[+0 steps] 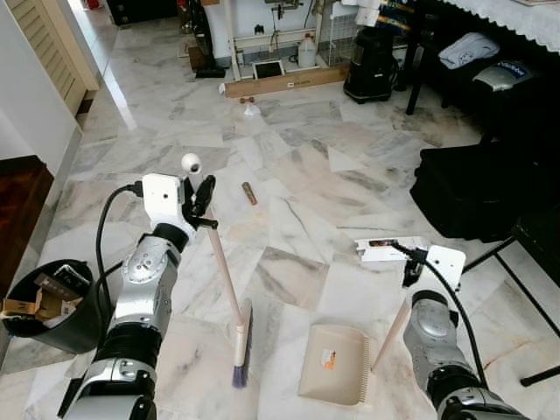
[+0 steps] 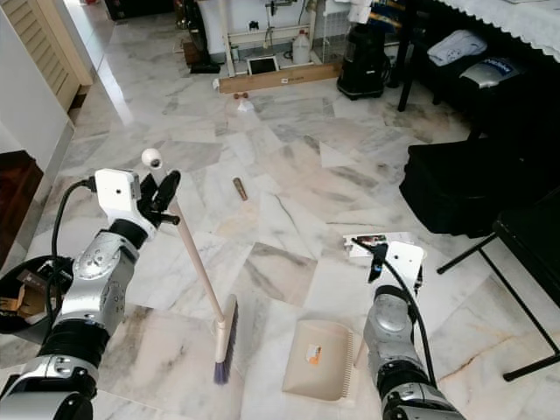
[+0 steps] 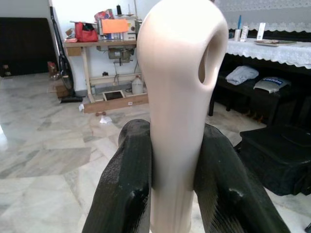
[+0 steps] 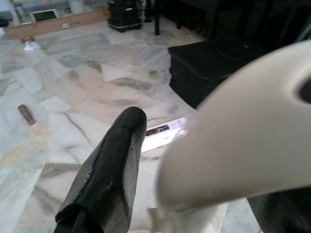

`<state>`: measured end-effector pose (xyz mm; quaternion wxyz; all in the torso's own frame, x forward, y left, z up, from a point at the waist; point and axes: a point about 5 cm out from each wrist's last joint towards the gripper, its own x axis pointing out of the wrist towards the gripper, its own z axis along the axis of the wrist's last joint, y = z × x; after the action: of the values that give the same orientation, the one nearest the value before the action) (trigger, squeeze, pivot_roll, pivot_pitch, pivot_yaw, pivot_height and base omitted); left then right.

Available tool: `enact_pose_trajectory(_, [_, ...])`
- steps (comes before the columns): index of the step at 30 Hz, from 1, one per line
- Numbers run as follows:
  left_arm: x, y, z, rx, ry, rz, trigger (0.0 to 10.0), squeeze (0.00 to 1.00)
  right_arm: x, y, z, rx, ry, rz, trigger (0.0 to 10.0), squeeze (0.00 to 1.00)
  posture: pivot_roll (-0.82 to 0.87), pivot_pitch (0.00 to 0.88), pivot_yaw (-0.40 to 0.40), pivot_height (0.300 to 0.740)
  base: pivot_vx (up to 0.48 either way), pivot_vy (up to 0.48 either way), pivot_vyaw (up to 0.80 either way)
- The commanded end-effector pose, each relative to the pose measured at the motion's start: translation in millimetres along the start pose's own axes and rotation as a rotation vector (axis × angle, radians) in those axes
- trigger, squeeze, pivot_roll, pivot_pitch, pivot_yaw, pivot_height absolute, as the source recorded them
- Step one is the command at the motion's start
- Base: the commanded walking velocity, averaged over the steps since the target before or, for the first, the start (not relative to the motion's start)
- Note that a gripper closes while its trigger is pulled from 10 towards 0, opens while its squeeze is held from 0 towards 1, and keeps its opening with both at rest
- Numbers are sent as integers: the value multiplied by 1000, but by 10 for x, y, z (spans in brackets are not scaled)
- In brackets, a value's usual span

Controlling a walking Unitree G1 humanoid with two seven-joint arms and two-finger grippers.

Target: Sweep floor

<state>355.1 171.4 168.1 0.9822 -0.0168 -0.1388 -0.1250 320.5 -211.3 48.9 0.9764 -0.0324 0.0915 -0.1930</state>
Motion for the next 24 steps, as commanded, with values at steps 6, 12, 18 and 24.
enact_pose_trajectory(6, [39, 20, 144, 18, -60, -11, 10000, 0, 0, 74, 116, -16, -84, 34, 10000, 0, 94, 44, 44, 740, 0, 0, 0])
enact_pose_trajectory(12, [39, 14, 142, 16, -59, -12, 10000, 0, 6, 60, 145, -31, -104, 26, 10000, 0, 91, 47, 44, 740, 0, 0, 0])
enact_pose_trajectory(18, [23, 15, 126, 15, -54, -12, 10000, 0, -41, 41, 71, -33, -97, 25, 10000, 0, 92, 52, 42, 740, 0, 0, 0])
enact_pose_trajectory(24, [25, 20, 129, 15, -53, -12, 10000, 0, -113, 57, -37, -38, -77, 33, 10000, 0, 92, 56, 43, 740, 0, 0, 0])
